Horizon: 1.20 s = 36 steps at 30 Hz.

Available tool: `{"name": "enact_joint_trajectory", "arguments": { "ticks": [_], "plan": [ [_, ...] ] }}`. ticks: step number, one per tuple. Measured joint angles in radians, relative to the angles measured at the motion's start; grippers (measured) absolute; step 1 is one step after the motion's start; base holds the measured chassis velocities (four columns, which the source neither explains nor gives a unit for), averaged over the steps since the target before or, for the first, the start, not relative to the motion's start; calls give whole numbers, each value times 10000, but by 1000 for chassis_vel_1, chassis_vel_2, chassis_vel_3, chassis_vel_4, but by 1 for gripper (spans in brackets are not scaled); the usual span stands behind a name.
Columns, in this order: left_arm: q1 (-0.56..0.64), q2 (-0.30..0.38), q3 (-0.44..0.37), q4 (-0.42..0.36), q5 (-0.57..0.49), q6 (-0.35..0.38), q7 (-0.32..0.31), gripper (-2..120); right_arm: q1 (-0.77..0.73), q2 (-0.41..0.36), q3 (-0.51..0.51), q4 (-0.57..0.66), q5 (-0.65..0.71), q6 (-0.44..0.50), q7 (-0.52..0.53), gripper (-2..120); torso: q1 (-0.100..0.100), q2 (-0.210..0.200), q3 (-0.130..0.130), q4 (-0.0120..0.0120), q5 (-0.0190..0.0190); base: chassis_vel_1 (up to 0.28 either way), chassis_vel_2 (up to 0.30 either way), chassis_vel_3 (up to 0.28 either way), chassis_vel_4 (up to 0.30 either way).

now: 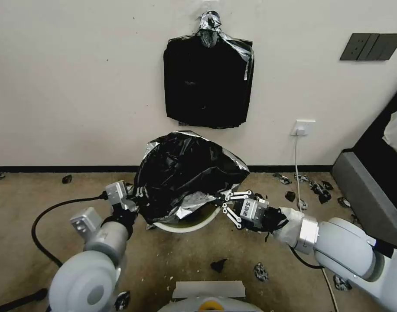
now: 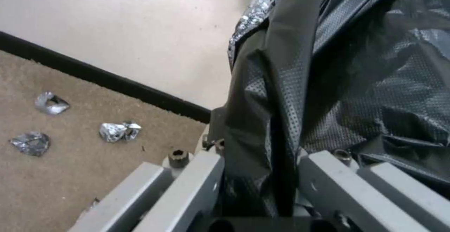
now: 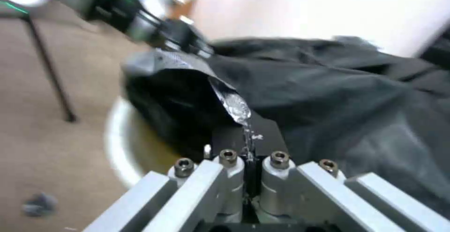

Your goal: Place a trash bag onto the trash bin.

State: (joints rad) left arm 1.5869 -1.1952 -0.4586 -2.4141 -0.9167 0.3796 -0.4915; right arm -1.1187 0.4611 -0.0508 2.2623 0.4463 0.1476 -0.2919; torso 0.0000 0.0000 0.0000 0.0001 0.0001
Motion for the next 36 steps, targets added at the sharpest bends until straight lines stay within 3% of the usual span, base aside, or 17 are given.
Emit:
{"name": "enact_joint_trajectory", "arguments": {
  "ticks": [8,22,36],
  "plan": [
    [-321,74,-231,-76,-1469,166,-726,3,-643,-177,-92,-151,167,466,-2026,0,0,0,0,-1,-2,0,0,0,0],
    [-19,209,-655,-439,-2622,654,-1212,3,-534,633,-456,-2342,-666,635,-1690,0,1,0,0,-1,-1,0,0,0,0],
    [133,525,-715,-740,-3829,1962,-1769,3,-177,1349,-785,-4077,-1837,629,-1677,0,0,0,0,-2,-1,0,0,0,0]
  ]
}}
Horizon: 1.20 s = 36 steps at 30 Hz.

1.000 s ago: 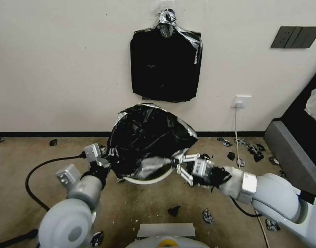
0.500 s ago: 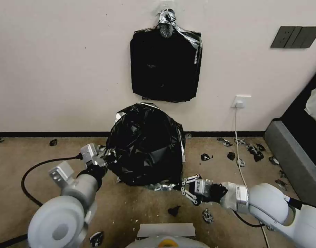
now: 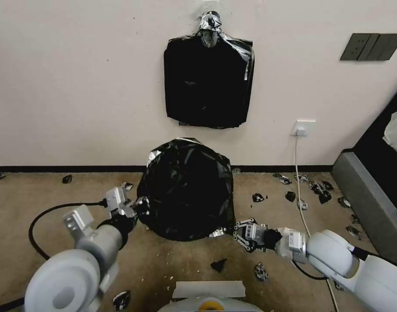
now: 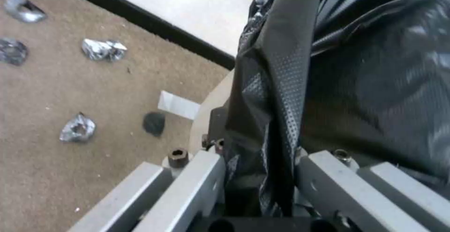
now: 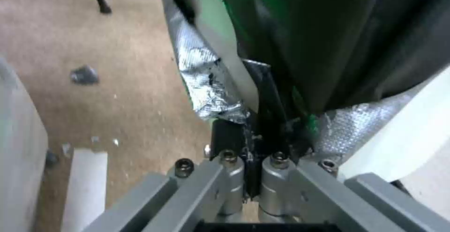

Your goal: Place a trash bag onto the trash bin.

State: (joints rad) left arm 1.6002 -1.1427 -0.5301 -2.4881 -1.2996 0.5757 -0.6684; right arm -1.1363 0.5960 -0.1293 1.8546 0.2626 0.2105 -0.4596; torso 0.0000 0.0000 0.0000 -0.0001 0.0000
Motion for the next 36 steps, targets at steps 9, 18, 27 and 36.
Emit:
{"name": "enact_joint_trajectory", "arguments": {
  "ticks": [9,18,27,36],
  "plan": [
    [-102,-63,101,158,0,-66,14,3,-159,-6,-19,18,-166,-24,53,0,0,0,0,0,1,0,0,0,0],
    [-275,-180,-50,464,320,-627,30,3,-477,-157,114,290,786,65,363,28,0,0,0,1,0,0,0,0,0],
    [-382,-179,-151,698,459,-900,16,3,-890,-364,495,616,1295,333,383,61,0,0,0,1,1,0,0,0,0],
    [-392,-213,91,1007,1436,-1513,61,3,-1730,-813,1313,2076,2316,-32,2244,79,0,0,-1,2,1,0,0,0,0]
  ]
}}
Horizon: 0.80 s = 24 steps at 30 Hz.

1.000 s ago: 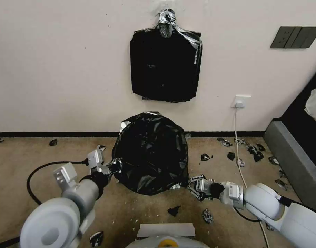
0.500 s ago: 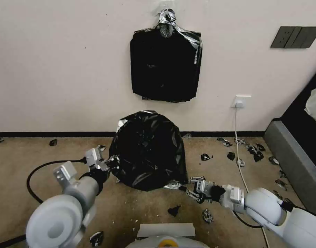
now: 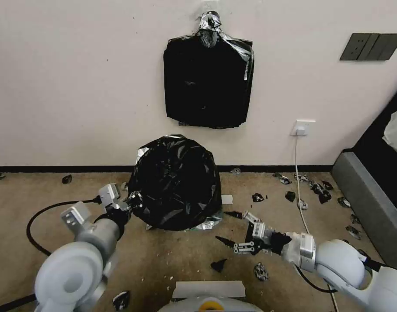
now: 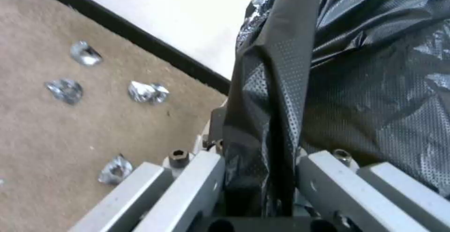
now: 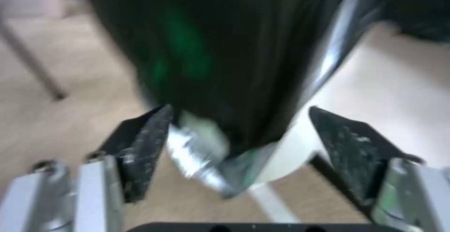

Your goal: Place a trash bag onto the trash bin.

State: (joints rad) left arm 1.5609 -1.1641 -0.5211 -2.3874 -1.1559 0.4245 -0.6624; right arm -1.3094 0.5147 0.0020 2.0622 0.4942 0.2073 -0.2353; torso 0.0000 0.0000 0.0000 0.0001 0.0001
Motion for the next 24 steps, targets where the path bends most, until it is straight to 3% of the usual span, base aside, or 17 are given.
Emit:
{"name": "enact_joint_trajectory", "arguments": {
  "ticks": [3,5,8,9,11,12,14,17,19,21,23,24],
  "plan": [
    [-92,-51,367,256,777,-339,36,3,-881,-324,1014,1616,732,-982,1575,62,0,0,0,-1,-4,0,0,0,0],
    [-112,-66,438,298,901,-380,40,3,-1029,-363,1195,1901,929,-1296,1923,61,0,0,0,-1,-5,0,0,0,0],
    [-176,-133,816,502,1568,-546,176,3,-1053,-274,1627,3126,2020,-3249,3773,47,0,0,0,-3,-1,0,0,0,0],
    [-176,-133,816,502,1568,-546,176,3,-1053,-274,1627,3126,2020,-3249,3773,47,0,0,0,-3,-1,0,0,0,0],
    [-232,-190,1273,693,2245,-672,297,3,-41,-14,1401,4214,4186,-4985,5165,35,0,0,0,-2,-3,0,0,0,0],
    [-232,-190,1273,693,2245,-672,297,3,-41,-14,1401,4214,4186,-4985,5165,35,0,0,0,-2,-3,0,0,0,0],
    [-321,-241,1744,790,2824,-729,354,3,955,115,1053,4488,5740,-5998,5749,24,0,0,0,1,-1,0,0,0,0],
    [-372,-278,2045,857,3210,-740,393,3,1425,168,817,4515,6291,-6417,5833,17,0,0,0,1,-1,0,0,0,0],
    [-427,-343,2541,1022,3865,-777,417,3,2088,360,215,4513,7156,-7274,6302,4,0,0,0,-2,-1,0,0,0,0],
    [-433,-351,2603,1039,3951,-781,417,3,2229,424,72,4507,7317,-7380,6432,3,0,0,0,-3,-3,0,0,0,0],
    [-414,-439,2959,1125,4571,-810,419,3,3741,1197,-1249,4035,8539,-8066,7697,0,0,0,0,-3,1,0,0,0,0],
    [-414,-439,2959,1125,4571,-810,419,3,3741,1197,-1249,4035,8539,-8066,7697,0,0,0,0,-3,1,0,0,0,0]
  ]
}}
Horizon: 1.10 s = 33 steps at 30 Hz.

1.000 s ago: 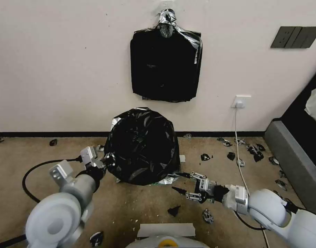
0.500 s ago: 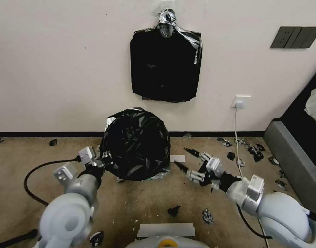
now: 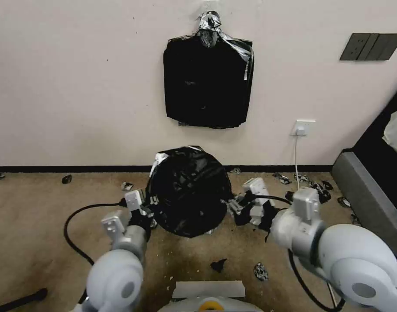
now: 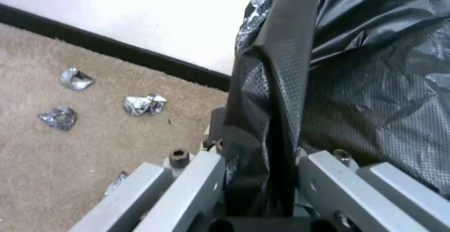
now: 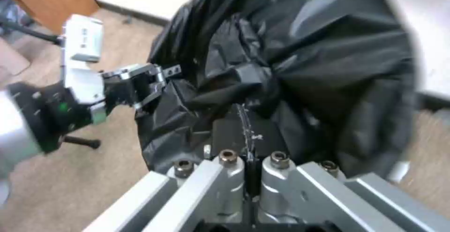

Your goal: Place a trash bag onto the trash bin.

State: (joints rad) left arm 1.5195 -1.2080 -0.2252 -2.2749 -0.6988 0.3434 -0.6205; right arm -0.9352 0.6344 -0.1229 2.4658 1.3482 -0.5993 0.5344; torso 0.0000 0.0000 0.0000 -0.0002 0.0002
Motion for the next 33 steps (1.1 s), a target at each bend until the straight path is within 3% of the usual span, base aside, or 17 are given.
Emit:
{"name": "enact_joint_trajectory", "arguments": {
  "ticks": [3,5,6,13,23,33],
  "plan": [
    [61,-107,183,73,542,-43,-11,3,1653,910,-1410,-747,858,-335,1353,0,0,-1,1,8,0,0,0,0,0],
    [60,-125,214,80,627,-49,-22,3,1927,1069,-1631,-865,1004,-385,1608,0,0,0,2,5,-3,0,0,0,0],
    [44,-173,329,115,839,-61,-43,3,2753,1650,-2300,-1232,1444,-499,2542,0,0,-1,1,4,-2,0,0,0,0],
    [39,-265,496,184,1154,-71,-45,3,4075,2884,-3780,-2232,1689,-678,3993,0,0,-1,1,4,-5,0,0,0,0],
    [128,-263,619,89,1201,-71,18,3,4482,4027,-4713,-3747,1598,-863,4873,0,0,-1,0,3,-4,0,0,0,0],
    [309,-246,592,-172,1217,-58,77,3,4462,4173,-5037,-4669,894,-1188,5081,0,0,0,0,2,-3,0,0,0,0]
  ]
}}
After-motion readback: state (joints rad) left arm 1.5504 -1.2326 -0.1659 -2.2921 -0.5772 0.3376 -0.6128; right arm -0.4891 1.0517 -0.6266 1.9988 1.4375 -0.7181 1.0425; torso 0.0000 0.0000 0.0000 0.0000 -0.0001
